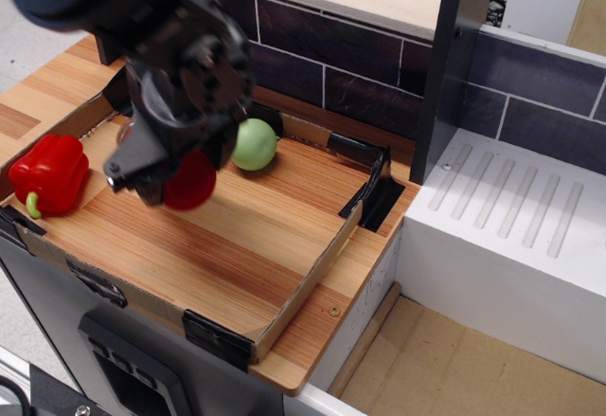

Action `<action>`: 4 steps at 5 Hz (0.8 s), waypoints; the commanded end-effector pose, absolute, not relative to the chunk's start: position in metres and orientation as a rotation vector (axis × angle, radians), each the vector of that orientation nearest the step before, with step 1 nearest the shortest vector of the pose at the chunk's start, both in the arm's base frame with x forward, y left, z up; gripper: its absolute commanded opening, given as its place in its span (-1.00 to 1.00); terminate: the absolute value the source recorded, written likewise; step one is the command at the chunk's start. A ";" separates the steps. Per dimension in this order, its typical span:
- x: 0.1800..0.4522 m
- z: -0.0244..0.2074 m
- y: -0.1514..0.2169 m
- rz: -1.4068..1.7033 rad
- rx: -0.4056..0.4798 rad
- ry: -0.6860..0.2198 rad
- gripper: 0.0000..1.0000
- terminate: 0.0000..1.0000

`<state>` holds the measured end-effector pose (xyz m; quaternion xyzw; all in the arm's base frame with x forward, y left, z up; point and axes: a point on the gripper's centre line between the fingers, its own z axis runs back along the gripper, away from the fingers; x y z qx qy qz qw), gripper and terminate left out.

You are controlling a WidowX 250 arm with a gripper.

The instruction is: Topple basil bottle

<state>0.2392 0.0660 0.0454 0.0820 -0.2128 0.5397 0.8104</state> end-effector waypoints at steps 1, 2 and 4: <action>0.249 0.038 0.060 1.100 0.068 -0.277 -1.00 -1.00; 0.250 0.037 0.059 1.084 0.026 -0.234 1.00 -1.00; 0.254 0.059 0.066 1.182 -0.022 -0.155 1.00 -1.00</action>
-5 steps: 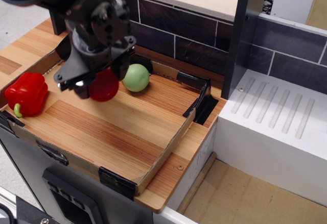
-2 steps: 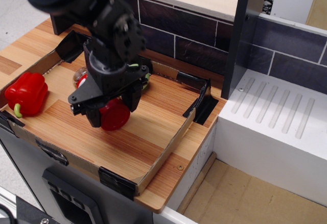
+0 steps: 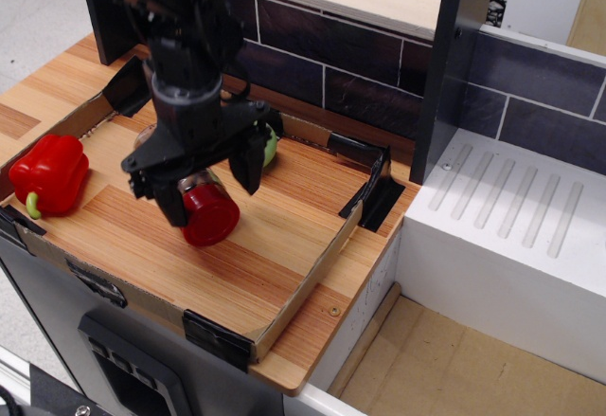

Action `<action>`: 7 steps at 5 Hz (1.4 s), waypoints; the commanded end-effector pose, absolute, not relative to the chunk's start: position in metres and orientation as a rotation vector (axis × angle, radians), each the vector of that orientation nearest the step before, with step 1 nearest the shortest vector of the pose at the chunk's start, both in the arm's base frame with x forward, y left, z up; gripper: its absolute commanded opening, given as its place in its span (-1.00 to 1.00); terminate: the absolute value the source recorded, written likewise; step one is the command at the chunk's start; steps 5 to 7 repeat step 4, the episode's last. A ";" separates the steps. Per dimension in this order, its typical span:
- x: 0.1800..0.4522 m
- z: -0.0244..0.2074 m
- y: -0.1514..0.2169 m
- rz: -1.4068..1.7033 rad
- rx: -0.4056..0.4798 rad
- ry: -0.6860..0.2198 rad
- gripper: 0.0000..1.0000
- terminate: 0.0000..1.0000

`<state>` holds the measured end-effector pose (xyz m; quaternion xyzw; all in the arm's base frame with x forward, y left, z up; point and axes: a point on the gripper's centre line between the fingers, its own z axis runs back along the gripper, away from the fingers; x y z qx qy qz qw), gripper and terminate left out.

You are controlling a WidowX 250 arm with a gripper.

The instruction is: Topple basil bottle

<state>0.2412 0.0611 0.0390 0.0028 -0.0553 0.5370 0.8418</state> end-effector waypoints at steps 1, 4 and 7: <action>0.258 0.077 0.064 1.168 0.026 -0.218 1.00 -1.00; 0.262 0.102 0.066 1.147 0.043 -0.207 1.00 1.00; 0.262 0.102 0.066 1.147 0.043 -0.207 1.00 1.00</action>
